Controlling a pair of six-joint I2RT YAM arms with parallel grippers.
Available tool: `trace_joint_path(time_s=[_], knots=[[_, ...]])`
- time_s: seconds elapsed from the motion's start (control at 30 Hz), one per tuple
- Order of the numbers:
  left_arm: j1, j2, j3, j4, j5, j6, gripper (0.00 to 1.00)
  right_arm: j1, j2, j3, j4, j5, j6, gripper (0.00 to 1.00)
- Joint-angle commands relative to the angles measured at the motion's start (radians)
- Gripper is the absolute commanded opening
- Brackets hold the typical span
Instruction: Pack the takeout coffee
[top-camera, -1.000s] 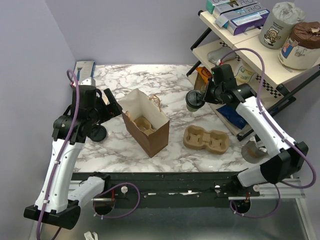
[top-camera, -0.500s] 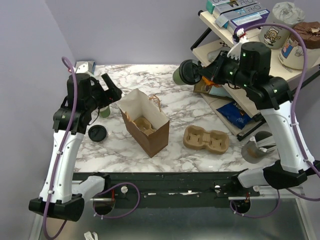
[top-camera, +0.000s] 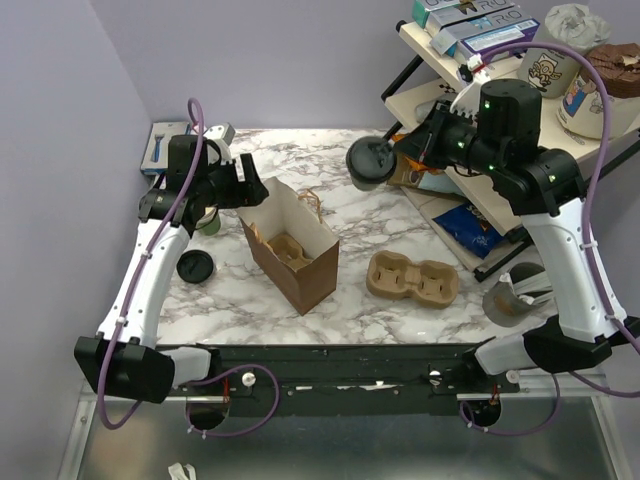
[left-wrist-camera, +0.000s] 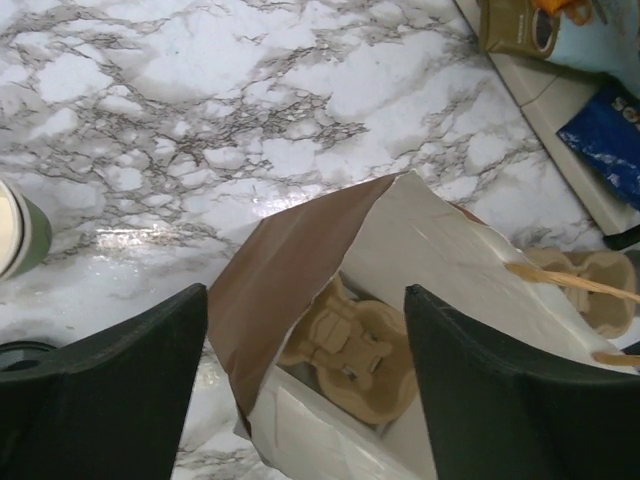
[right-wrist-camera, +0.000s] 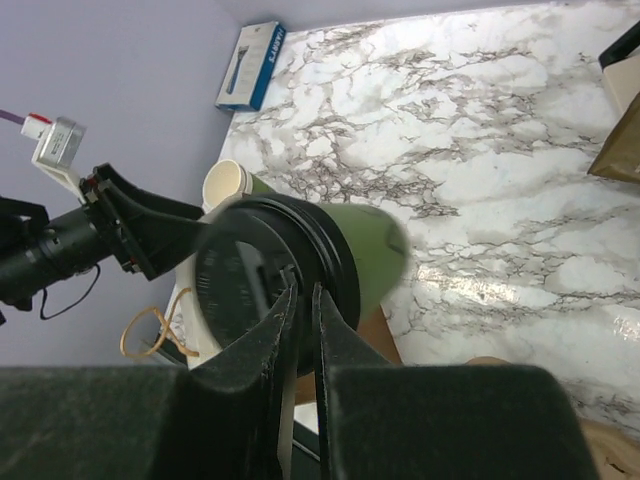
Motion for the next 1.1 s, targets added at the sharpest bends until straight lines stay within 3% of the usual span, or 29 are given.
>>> trace_joint_path(time_s=[0.0, 0.1, 0.2, 0.6, 0.7, 0.73, 0.8, 0.83, 0.87, 0.93, 1.07], knots=[[0.001, 0.052, 0.018, 0.000, 0.024, 0.008, 0.75, 0.000, 0.000, -0.001, 0.000, -0.062, -0.008, 0.01], [0.000, 0.054, 0.024, -0.009, -0.013, -0.009, 0.53, 0.002, 0.000, 0.002, 0.011, -0.074, -0.009, 0.01], [-0.003, 0.038, -0.008, 0.017, -0.029, -0.032, 0.43, 0.002, 0.006, -0.005, 0.005, -0.049, -0.012, 0.01], [-0.006, 0.055, -0.019, -0.006, -0.108, -0.100, 0.38, -0.004, 0.075, -0.193, 0.028, 0.119, -0.135, 0.01], [-0.005, 0.057, -0.028, -0.015, -0.136, -0.124, 0.35, -0.004, 0.086, -0.285, 0.084, 0.082, -0.198, 0.16], [-0.005, 0.057, -0.030, -0.017, -0.171, -0.129, 0.31, -0.004, 0.079, -0.322, 0.124, 0.056, -0.244, 0.32], [-0.003, 0.060, -0.022, -0.031, -0.202, -0.132, 0.28, -0.004, 0.078, -0.383, 0.222, -0.016, -0.268, 0.52], [-0.002, 0.061, -0.017, -0.035, -0.228, -0.132, 0.25, -0.004, 0.087, -0.408, 0.238, -0.033, -0.278, 0.72], [-0.002, 0.061, -0.013, -0.049, -0.237, -0.132, 0.23, -0.003, 0.095, -0.412, 0.252, -0.062, -0.305, 0.79], [0.000, 0.054, -0.005, -0.055, -0.245, -0.123, 0.22, 0.008, 0.109, -0.452, 0.267, -0.136, -0.403, 0.87], [0.000, 0.034, -0.005, -0.067, -0.219, -0.068, 0.22, 0.043, 0.125, -0.573, 0.441, -0.113, -0.582, 0.91]])
